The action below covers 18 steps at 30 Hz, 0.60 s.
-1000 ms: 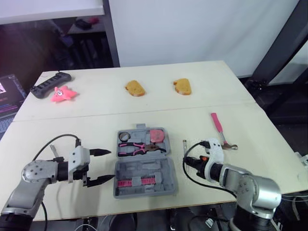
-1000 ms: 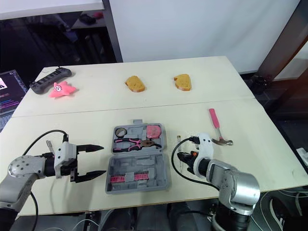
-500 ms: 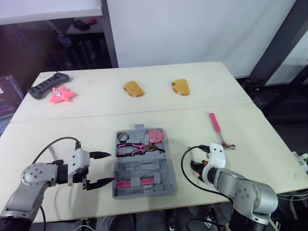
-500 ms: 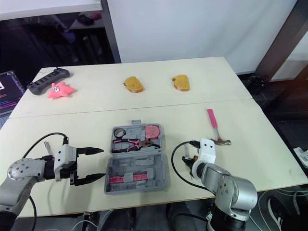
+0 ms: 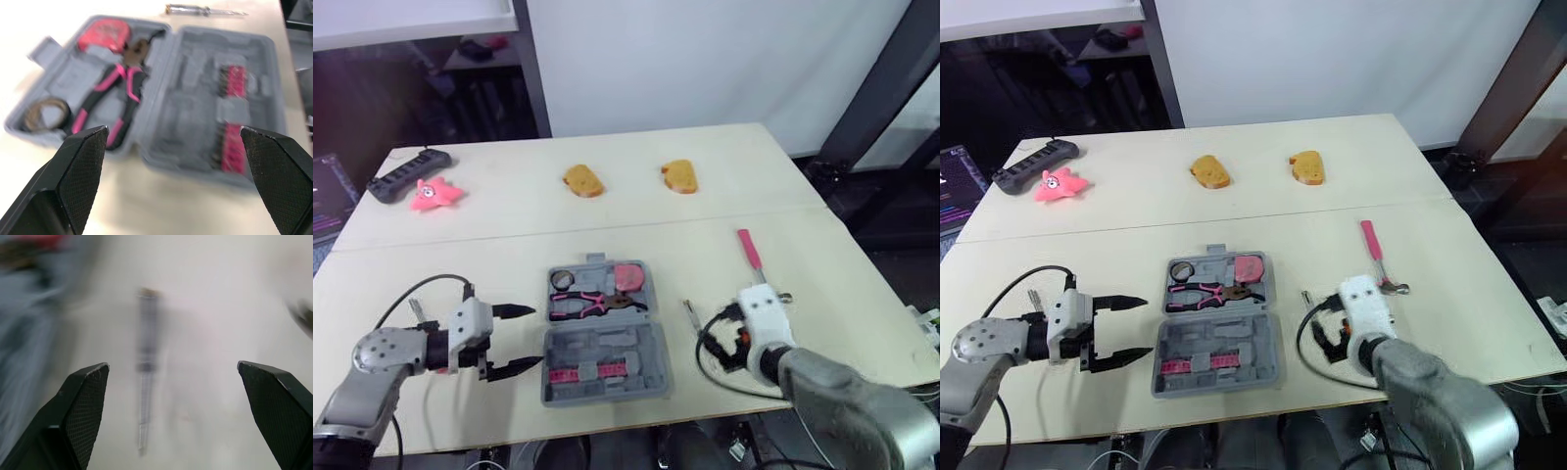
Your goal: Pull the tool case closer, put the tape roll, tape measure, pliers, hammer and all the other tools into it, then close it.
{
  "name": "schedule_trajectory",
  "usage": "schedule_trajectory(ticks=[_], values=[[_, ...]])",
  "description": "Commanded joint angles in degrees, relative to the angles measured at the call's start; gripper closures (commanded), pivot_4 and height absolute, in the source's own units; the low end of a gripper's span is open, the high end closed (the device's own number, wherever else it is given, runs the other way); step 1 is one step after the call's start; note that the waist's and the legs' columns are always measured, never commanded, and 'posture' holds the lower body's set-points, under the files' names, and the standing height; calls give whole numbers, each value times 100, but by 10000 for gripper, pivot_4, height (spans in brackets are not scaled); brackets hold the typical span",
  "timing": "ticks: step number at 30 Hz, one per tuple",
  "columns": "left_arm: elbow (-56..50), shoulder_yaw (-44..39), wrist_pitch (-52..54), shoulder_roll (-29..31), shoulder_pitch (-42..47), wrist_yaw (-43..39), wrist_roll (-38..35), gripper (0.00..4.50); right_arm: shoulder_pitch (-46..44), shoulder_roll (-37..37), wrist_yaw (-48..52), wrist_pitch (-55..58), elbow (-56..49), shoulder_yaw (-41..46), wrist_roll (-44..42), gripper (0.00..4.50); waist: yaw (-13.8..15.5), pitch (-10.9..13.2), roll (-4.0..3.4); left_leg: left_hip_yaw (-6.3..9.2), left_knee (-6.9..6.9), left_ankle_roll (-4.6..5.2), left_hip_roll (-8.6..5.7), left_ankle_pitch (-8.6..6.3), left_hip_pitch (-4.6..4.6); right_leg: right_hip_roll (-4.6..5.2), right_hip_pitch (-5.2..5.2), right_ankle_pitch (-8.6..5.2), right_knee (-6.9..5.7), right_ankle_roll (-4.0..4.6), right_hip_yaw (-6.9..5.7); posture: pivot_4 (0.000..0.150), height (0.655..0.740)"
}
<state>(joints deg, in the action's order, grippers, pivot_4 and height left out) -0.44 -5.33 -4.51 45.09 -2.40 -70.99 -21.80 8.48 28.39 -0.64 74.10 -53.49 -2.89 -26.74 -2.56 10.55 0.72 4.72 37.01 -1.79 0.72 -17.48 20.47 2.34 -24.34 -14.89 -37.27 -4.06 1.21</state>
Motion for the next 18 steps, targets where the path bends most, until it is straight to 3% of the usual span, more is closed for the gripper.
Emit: schedule_trajectory(ticks=[1, 8, 18], values=[[-52, -74, -38, 60, 4, -82, -48, 0, 926, 137, 225, -2089, 512, -641, 889, 176, 6, 1, 4, -1, 0, 0, -1, 0, 0, 1, 0, 0, 1, 0, 0, 1500, 7400], [57, -14, -25, 41, 202, -161, 2, 0, 592, -474, 304, -3262, 1632, -563, 1366, 176, 9, 3, 19, -19, 15, 0, -1, 0, -6, 5, 2, 4, 2, 9, 13, 1500, 7400], [104, -5, -41, 41, 297, -190, 32, 0, 375, -765, 634, -3562, 2639, -635, 1698, 176, 29, 3, 18, -9, 8, 0, -2, 0, -1, 5, 1, 7, 1, 8, 7, 1500, 7400]])
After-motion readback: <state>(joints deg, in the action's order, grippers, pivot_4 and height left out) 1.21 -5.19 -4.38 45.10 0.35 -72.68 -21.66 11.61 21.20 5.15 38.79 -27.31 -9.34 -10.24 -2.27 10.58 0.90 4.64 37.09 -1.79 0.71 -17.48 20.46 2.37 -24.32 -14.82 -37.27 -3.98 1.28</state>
